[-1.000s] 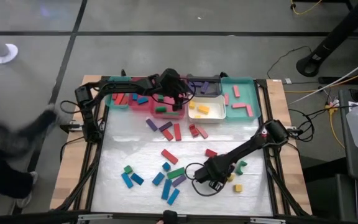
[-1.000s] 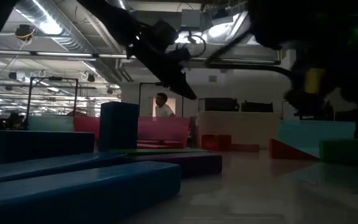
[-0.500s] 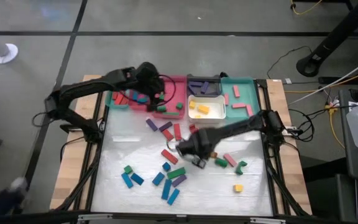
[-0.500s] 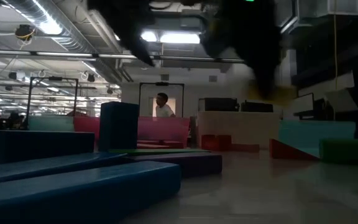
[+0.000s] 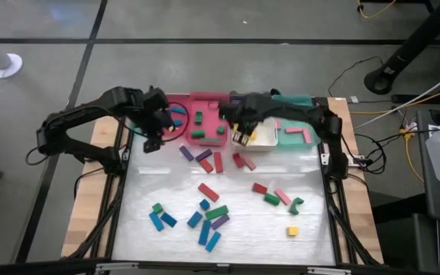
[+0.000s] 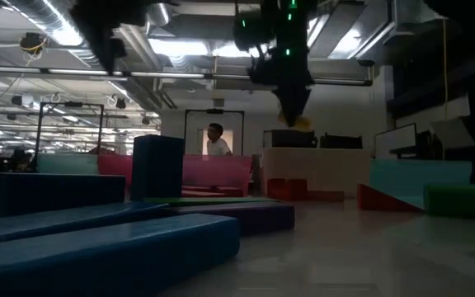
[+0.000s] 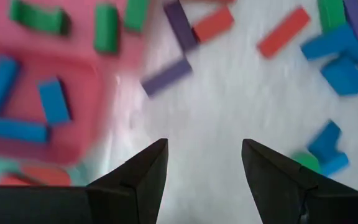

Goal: Sort blocks
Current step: Put the yellow block into the white bin, then put the green block into the right pink bin

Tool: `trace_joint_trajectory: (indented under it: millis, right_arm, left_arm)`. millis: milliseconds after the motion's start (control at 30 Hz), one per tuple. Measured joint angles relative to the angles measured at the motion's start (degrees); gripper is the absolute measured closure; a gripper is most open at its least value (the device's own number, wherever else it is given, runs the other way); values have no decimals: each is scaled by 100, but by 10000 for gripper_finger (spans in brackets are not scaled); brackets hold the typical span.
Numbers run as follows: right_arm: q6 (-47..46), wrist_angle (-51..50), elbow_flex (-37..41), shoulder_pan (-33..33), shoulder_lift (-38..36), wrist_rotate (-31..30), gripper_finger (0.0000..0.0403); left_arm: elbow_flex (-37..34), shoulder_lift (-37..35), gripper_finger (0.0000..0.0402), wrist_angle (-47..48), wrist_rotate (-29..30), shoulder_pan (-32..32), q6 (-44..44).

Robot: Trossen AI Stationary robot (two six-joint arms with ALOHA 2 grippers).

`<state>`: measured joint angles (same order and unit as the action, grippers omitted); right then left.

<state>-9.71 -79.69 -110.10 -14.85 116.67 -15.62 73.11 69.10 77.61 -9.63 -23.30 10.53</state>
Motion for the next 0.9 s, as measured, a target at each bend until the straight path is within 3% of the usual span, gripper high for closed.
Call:
trace_joint_trajectory:
  millis: [167,367,500,900]
  right_arm:
    - [-35,106,7,-714,50,574,261]
    - [-44,308,7,-1132,66,1455,261]
    - [-8,369,7,-1157,65,1542,251]
    - [-241,725,7,-1141,65,1329,146]
  left_arm:
    - [-344,-268,208,672,-25,273,-420]
    - [-980,-729,208,917,-28,692,-857]
    - [-1329,-1004,208,921,-28,943,-1093]
    - [-2098,-1336,208,117,-240,1628,-1786]
